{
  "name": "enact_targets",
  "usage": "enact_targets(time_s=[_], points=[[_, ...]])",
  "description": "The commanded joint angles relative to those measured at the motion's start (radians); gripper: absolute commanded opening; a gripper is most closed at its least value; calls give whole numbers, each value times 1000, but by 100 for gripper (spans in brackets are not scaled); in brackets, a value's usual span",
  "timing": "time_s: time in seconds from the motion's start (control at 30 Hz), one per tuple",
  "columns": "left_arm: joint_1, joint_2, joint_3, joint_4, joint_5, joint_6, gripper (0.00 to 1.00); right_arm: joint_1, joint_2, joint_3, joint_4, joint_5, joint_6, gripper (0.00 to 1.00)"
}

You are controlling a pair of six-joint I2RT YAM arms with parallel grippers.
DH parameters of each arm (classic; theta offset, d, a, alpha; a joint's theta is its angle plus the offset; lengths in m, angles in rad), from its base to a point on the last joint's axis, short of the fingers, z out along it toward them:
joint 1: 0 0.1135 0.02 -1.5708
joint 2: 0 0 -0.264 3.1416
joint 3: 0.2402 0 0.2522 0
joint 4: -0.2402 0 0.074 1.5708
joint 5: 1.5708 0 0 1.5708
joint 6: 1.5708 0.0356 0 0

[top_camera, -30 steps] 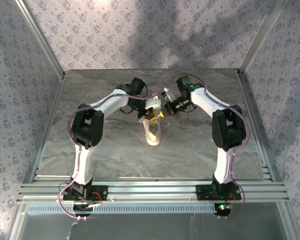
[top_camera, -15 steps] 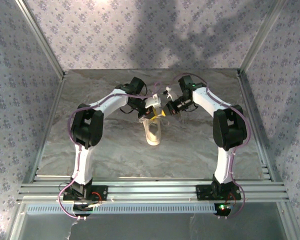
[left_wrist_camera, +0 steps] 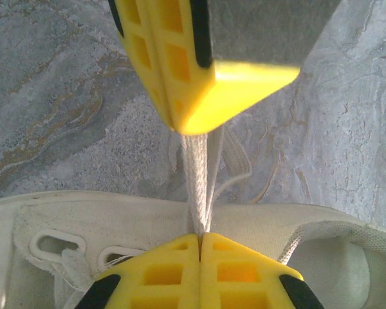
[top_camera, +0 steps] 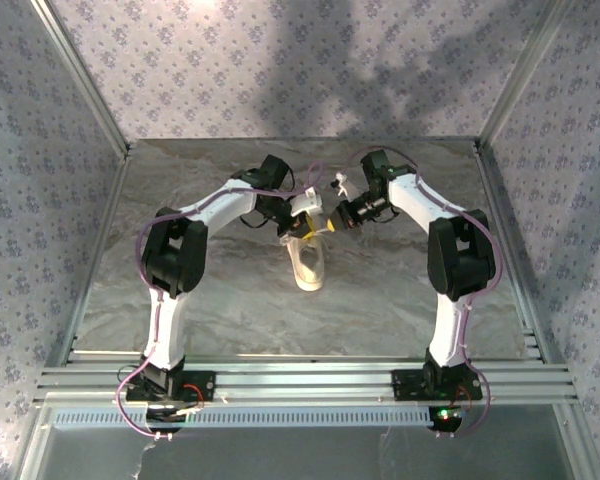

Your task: Tie the shoes

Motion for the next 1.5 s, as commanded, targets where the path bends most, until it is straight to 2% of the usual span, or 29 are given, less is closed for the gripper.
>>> enact_targets(time_s=[0.0, 0.37, 0.4, 0.5, 0.67, 0.7, 0.73, 0.93, 1.07, 1.33, 1.47], points=[[31, -4, -41, -77, -49, -7, 10, -49, -20, -14, -27, 75, 6, 0], [34, -16, -53, -59, -50, -22, 13, -49, -24, -18, -6, 28, 14, 0], [35, -17, -54, -57, -44, -24, 14, -48, -28, -27, 7, 14, 17, 3], [34, -21, -55, -49, -36, -31, 24, -49, -37, -50, 46, -11, 51, 22], [36, -76, -72, -13, -24, -47, 39, -49, -59, -83, 79, 6, 68, 31], [38, -94, -80, -5, -23, -54, 51, -50, -65, -89, 86, 19, 73, 33], [42, -112, -84, 9, -20, -61, 98, -50, -72, -94, 94, 32, 79, 35], [85, -239, -157, 119, 2, -129, 99, -54, -119, -132, 154, 109, 116, 37], [111, -338, -250, 212, -39, -183, 99, -49, -149, -165, 187, 116, 108, 38], [142, -598, -492, 431, -337, -305, 99, -44, -227, -271, 280, 142, 130, 43], [177, -703, -594, 484, -417, -374, 99, -36, -279, -334, 332, 131, 127, 43]])
